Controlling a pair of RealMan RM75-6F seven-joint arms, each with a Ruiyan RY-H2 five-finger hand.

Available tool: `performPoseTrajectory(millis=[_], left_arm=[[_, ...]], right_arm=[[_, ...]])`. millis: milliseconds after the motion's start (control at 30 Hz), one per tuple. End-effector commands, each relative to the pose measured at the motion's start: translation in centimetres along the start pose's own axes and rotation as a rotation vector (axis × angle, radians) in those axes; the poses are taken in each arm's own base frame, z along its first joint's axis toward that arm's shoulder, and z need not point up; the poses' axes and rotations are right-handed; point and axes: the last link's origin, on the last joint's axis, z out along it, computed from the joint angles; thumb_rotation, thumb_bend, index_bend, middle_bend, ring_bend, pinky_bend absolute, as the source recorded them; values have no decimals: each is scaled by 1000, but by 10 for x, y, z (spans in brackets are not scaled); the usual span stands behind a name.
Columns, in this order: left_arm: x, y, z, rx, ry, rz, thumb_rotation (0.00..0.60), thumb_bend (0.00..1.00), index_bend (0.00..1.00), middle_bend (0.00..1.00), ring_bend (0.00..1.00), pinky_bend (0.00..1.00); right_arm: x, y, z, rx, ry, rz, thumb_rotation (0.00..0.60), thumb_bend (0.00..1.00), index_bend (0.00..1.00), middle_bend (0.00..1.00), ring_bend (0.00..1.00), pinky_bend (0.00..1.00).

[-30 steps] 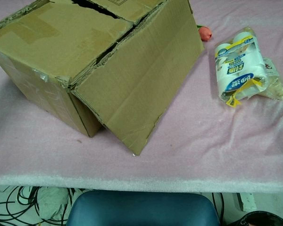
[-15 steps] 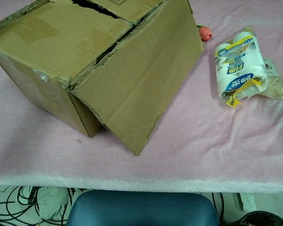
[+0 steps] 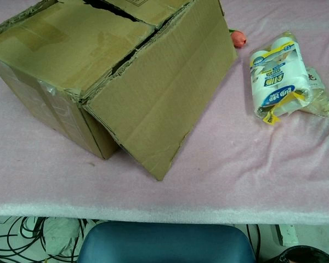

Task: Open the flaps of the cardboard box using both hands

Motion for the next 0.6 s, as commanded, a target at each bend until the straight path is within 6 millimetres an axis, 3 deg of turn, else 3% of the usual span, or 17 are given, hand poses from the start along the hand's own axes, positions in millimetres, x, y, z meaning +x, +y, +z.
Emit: performPoseTrajectory(millis=[33,333,600], left_arm=[[3,5,22,-15,-41,20,600,657,11,113,114,204],[-6,13,49,-22,-112,31,600,707,61,202,198,241],[-17,18,56,-16,-153,34,600,740,95,260,243,292]], right_arm=[[0,0,0,2,0,-1,600,386,0,0,0,217],[1,0,0,1,5,0,600,386,0,0,0,217],[2,0,0,0,4,0,600,387,0,0,0,217]])
